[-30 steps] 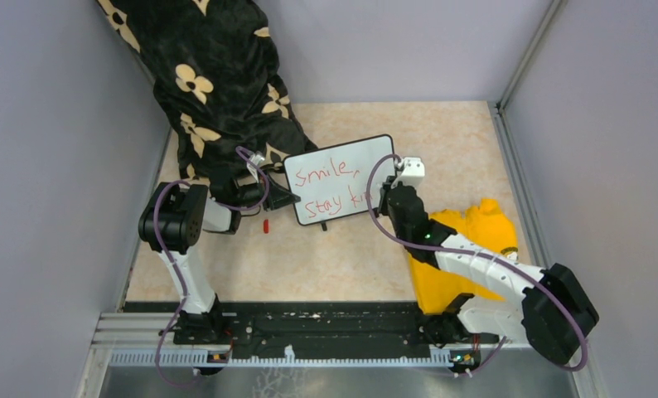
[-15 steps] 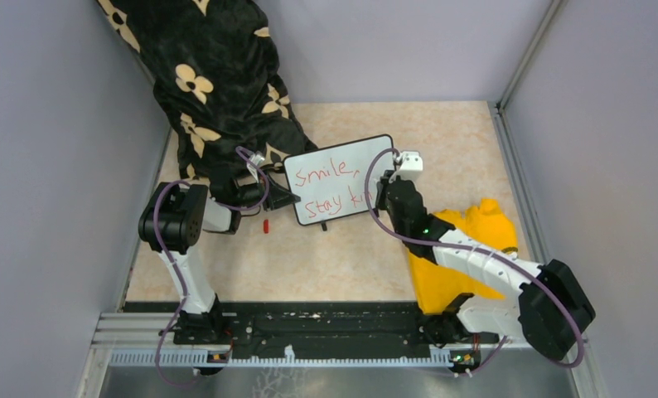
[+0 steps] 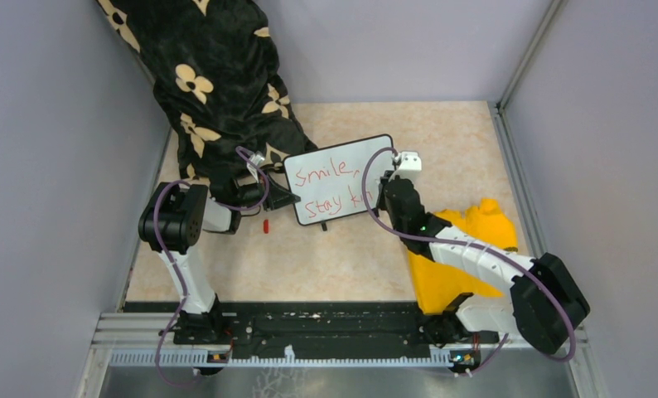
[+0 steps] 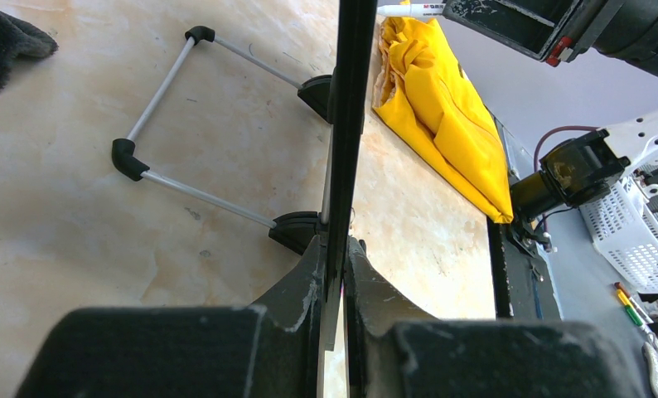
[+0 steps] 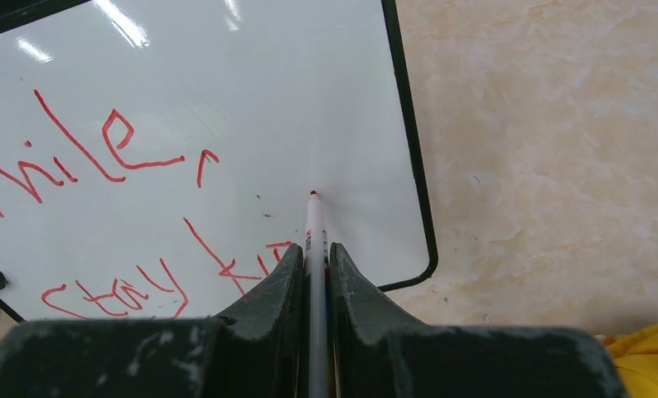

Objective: Write a sentence on the whiteboard

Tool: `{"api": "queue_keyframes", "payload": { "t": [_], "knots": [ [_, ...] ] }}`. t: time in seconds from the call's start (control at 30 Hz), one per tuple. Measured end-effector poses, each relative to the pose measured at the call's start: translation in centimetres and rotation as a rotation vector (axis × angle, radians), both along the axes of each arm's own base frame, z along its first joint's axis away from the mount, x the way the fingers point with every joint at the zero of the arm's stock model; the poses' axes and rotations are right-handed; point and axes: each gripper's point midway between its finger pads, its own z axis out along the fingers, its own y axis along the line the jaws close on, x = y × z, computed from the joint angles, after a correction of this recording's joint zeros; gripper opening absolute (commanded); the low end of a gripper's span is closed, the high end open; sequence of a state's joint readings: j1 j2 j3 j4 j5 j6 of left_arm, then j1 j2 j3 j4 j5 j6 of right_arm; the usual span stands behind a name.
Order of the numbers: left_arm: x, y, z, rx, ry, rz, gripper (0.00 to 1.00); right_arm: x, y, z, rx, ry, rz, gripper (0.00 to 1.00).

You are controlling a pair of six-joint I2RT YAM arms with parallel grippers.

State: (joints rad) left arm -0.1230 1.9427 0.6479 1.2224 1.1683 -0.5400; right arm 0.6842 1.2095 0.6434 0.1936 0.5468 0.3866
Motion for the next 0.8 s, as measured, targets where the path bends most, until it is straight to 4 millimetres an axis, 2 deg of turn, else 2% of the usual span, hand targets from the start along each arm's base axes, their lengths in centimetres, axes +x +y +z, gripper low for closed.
{"api": "queue_keyframes", "payload": {
  "t": [0.3, 0.8],
  "knots": [
    [0.0, 0.0, 0.0, 0.000, 0.001, 0.000, 0.00, -0.1, 0.0, -0.1, 0.008, 0.004, -0.004, 0.00],
    [0.0, -0.1, 0.0, 0.001, 0.005, -0.002, 0.00, -1.7, -0.9, -3.7, 0.002, 0.077, -0.011, 0.00]
  ]
}}
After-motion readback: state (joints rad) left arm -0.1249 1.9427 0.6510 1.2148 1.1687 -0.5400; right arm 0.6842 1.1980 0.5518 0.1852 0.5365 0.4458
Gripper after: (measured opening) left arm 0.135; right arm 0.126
